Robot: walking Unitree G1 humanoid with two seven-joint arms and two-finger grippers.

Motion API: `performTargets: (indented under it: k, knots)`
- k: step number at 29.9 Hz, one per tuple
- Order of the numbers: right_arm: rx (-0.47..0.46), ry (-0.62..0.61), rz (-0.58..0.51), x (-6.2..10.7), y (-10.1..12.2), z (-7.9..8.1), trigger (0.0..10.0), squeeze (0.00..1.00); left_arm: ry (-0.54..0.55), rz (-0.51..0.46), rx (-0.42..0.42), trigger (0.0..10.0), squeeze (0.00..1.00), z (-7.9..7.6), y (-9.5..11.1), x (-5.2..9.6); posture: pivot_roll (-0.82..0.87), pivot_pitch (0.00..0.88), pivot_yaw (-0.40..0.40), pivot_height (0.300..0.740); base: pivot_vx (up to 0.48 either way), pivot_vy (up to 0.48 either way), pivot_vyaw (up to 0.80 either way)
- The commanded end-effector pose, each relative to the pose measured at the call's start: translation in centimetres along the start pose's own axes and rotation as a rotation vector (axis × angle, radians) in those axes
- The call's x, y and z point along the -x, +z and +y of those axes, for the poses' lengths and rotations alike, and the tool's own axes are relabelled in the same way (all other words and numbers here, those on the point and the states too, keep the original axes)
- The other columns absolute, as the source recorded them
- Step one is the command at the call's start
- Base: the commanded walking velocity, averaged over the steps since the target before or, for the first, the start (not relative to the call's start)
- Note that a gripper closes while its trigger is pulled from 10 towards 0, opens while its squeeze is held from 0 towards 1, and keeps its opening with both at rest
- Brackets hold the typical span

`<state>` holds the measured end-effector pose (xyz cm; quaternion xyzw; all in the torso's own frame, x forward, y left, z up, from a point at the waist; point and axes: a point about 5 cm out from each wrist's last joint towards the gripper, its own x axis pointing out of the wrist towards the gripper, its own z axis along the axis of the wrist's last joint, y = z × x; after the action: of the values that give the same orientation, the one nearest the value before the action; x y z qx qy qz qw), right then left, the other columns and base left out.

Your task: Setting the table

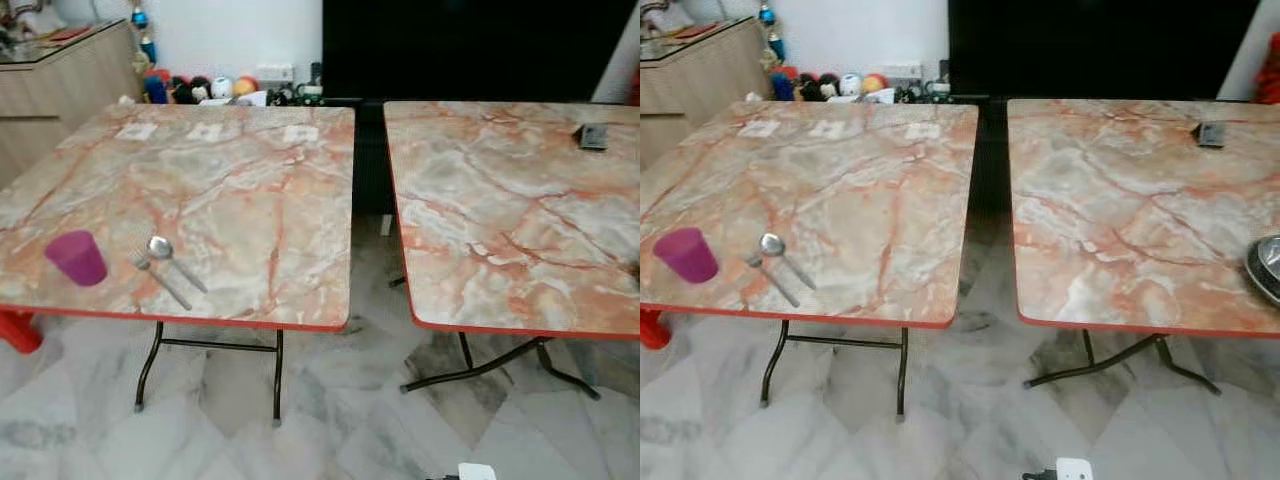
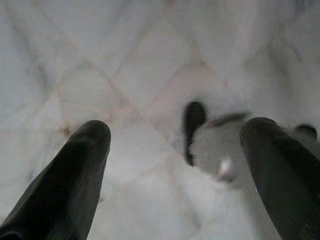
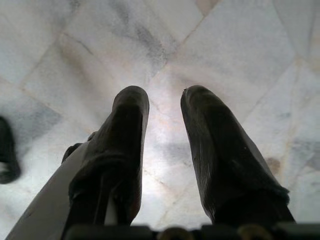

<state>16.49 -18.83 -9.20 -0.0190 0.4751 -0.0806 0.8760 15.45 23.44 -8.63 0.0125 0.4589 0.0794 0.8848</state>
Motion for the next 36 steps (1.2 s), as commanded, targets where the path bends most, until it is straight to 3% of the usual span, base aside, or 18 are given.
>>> performTargets:
  k: [1, 36]
  knots:
    - [-0.013, 0.018, 0.0, 0.04, -0.02, 0.73, 10.0, 0.0, 0.011, 0.046, -0.011, 10.0, 0.0, 0.53, -1.49, 0.38, 0.02, 0.086, -0.004, 0.74, 0.0, 0.319, 0.0]
    - [-0.014, 0.02, -0.012, 0.03, 0.11, 0.72, 10.0, 0.0, 0.009, 0.052, -0.011, 10.0, 0.0, 0.15, -1.75, 0.41, 0.03, 0.089, -0.004, 0.74, 0.0, 0.319, 0.0]
